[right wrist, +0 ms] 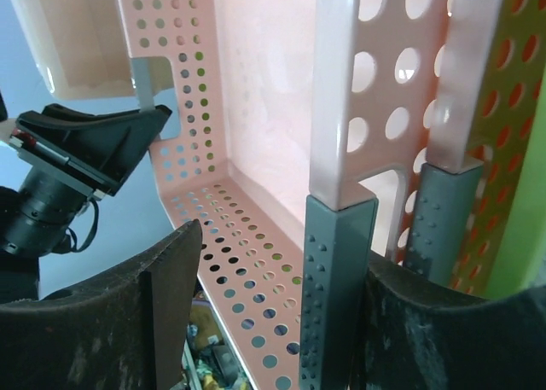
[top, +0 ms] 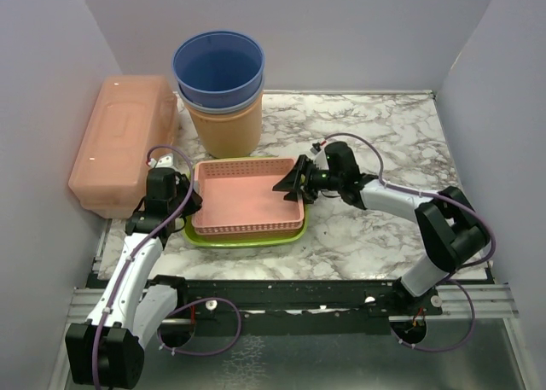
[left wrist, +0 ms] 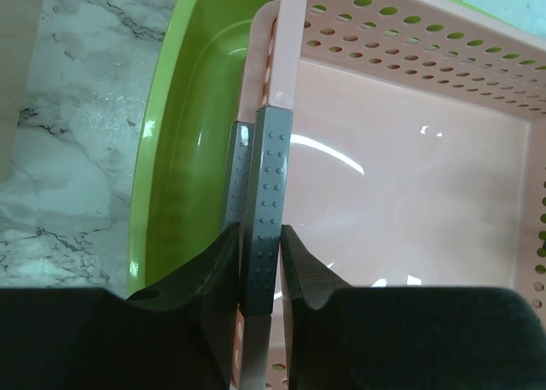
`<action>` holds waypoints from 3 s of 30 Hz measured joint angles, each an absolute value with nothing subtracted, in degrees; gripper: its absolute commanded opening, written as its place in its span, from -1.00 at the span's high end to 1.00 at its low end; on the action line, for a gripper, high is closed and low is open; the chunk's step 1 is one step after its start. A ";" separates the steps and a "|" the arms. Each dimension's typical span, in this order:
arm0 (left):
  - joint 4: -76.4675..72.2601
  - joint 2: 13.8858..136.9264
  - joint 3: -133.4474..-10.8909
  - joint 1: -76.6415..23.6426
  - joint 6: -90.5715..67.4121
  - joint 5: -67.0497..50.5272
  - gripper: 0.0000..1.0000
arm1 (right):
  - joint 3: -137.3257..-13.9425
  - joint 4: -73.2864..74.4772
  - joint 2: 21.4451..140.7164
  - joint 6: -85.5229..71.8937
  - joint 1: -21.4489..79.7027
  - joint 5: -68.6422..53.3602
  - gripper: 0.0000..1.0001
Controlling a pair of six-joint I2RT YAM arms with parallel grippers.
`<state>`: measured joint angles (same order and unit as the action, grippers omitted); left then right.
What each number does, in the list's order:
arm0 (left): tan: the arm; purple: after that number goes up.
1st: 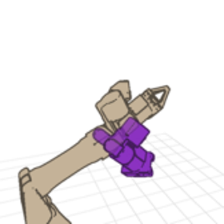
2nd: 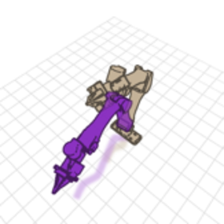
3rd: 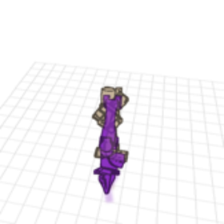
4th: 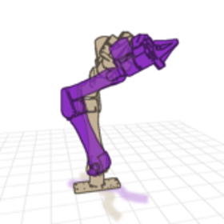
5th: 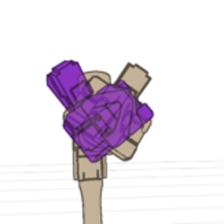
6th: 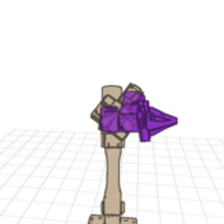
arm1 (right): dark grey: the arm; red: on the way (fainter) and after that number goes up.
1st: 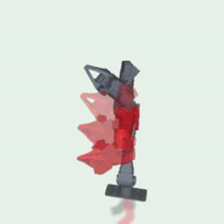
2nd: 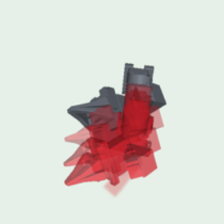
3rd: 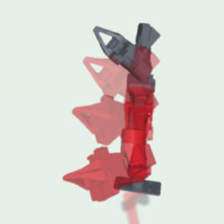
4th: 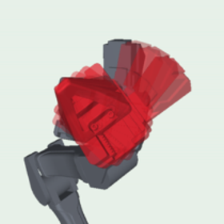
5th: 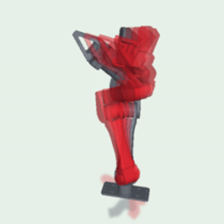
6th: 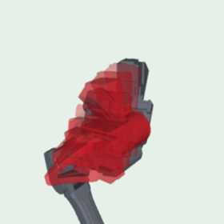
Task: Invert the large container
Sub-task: Pick up the container from the container.
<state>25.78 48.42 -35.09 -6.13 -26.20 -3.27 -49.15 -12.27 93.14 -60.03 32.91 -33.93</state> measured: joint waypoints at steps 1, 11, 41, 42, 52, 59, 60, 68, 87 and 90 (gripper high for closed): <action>25.80 48.40 -35.09 -6.13 -26.33 -3.25 0.49 | -49.43 -12.16 93.06 -60.29 32.88 -33.91 -0.30; 26.09 46.37 -35.09 -6.37 -27.44 -1.41 0.58 | -46.83 -14.17 85.65 -65.17 31.14 -32.95 -0.41; 26.48 46.89 -35.09 -6.44 -27.44 -0.16 0.58 | -35.79 -45.95 88.18 -82.00 28.36 -39.72 -0.02; 26.48 46.87 -35.09 -6.44 -27.44 -0.16 0.58 | -35.48 -47.53 88.62 -82.76 28.23 -39.72 -0.02; 26.46 46.65 -35.09 -6.44 -27.44 -0.16 0.58 | -35.24 -49.65 91.39 -85.56 27.44 -39.11 -0.11; 26.48 45.74 -35.09 -6.46 -27.42 -0.14 0.58 | -34.20 -47.13 89.84 -86.39 26.68 -35.48 -0.27; 26.48 45.63 -35.09 -6.46 -27.42 -0.14 0.58 | -34.20 -46.09 89.41 -86.17 26.52 -34.87 -0.27; 26.48 45.54 -35.09 -6.46 -27.42 -0.16 0.58 | -36.29 -38.79 87.66 -82.89 26.11 -33.43 0.29; 26.24 44.40 -35.09 -6.44 -27.68 -0.16 -0.44 | -39.75 -42.33 89.21 -78.83 25.76 -39.68 0.99; 26.17 43.72 -35.09 -6.44 -27.68 -0.27 -0.66 | -39.75 -41.98 88.92 -77.71 25.76 -39.86 0.99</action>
